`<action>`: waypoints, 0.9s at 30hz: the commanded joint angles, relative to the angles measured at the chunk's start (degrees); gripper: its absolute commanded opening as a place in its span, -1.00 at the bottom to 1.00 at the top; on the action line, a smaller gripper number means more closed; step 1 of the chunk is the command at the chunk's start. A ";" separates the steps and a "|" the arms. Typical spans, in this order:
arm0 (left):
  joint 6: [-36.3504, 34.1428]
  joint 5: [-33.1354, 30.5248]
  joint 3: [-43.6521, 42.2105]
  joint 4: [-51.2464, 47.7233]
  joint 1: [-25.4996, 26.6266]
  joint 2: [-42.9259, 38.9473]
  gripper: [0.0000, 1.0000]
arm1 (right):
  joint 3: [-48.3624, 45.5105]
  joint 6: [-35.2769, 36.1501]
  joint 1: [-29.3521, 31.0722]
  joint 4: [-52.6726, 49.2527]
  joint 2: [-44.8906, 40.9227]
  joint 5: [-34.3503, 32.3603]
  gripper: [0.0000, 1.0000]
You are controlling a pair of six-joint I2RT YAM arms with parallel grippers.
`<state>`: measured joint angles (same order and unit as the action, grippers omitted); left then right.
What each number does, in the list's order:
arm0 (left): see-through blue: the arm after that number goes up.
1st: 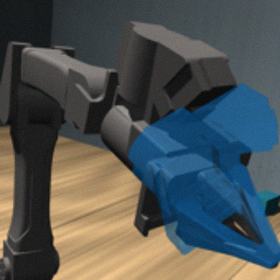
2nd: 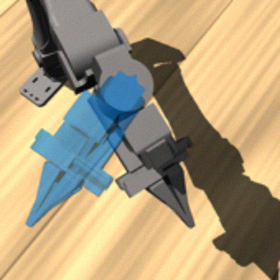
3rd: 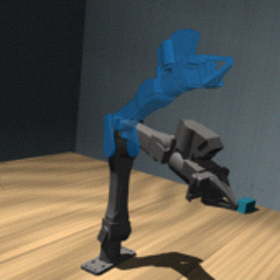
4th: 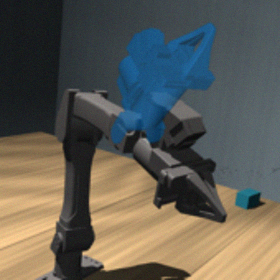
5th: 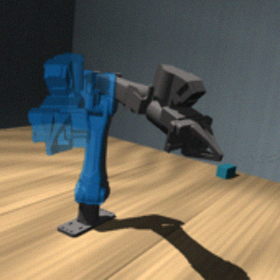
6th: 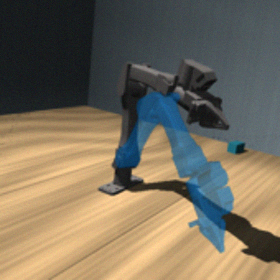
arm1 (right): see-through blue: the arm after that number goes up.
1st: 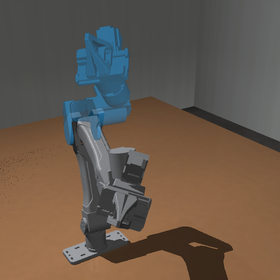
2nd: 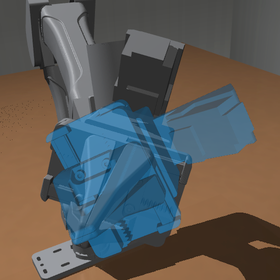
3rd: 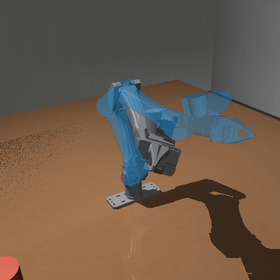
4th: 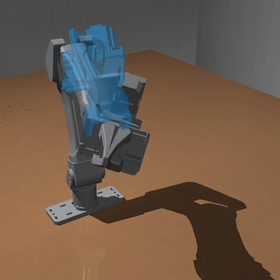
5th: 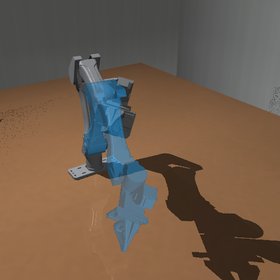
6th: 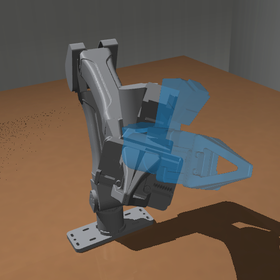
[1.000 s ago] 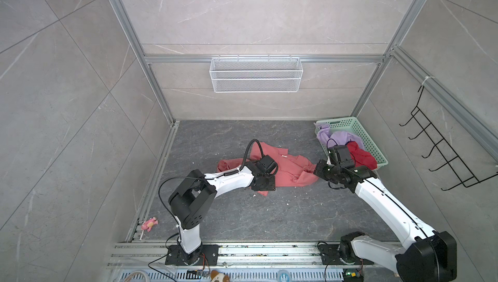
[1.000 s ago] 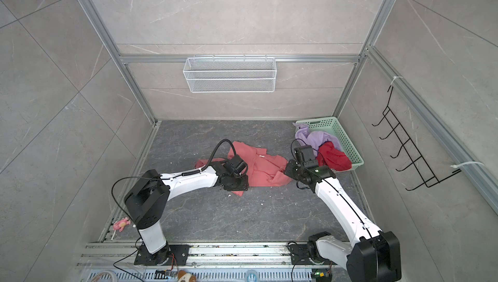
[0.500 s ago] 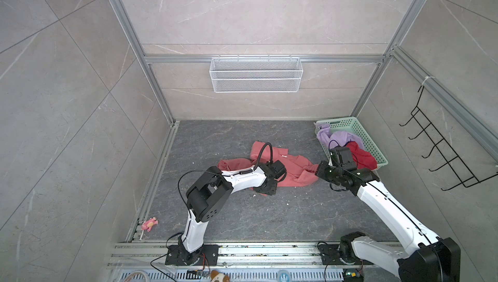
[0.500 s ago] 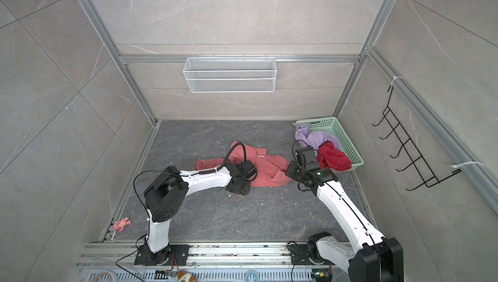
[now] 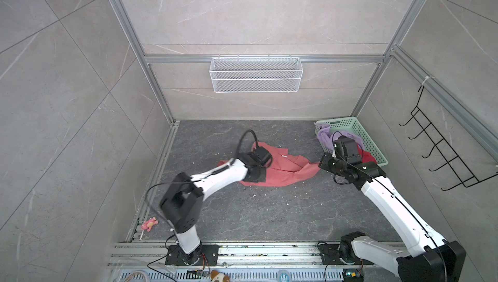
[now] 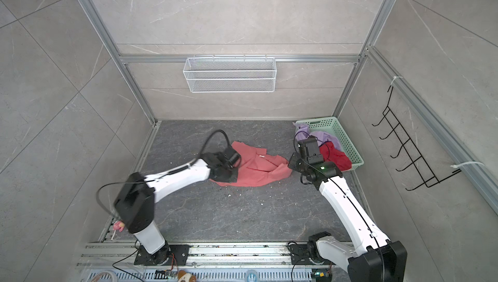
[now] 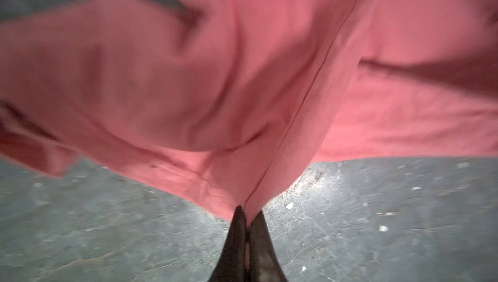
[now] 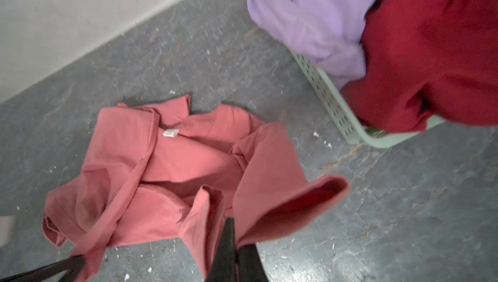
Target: Fold and stack the t-shirts
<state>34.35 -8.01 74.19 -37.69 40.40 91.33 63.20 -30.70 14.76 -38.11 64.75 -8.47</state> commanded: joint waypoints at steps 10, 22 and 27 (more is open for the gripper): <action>-12.91 6.11 10.22 0.74 -24.37 -16.69 -1.00 | 14.92 8.02 0.14 -2.05 -2.33 -1.58 -1.00; -13.34 14.54 19.61 6.29 -31.13 4.60 -1.00 | 5.68 4.26 0.14 -3.50 -4.57 -0.49 -1.00; -14.04 12.12 22.18 9.05 -31.30 14.00 -0.04 | 1.44 1.52 0.14 -1.46 -2.59 1.41 -1.00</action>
<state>21.87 4.62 93.82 -31.38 9.28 103.20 65.80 -26.85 14.76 -40.75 61.28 -8.51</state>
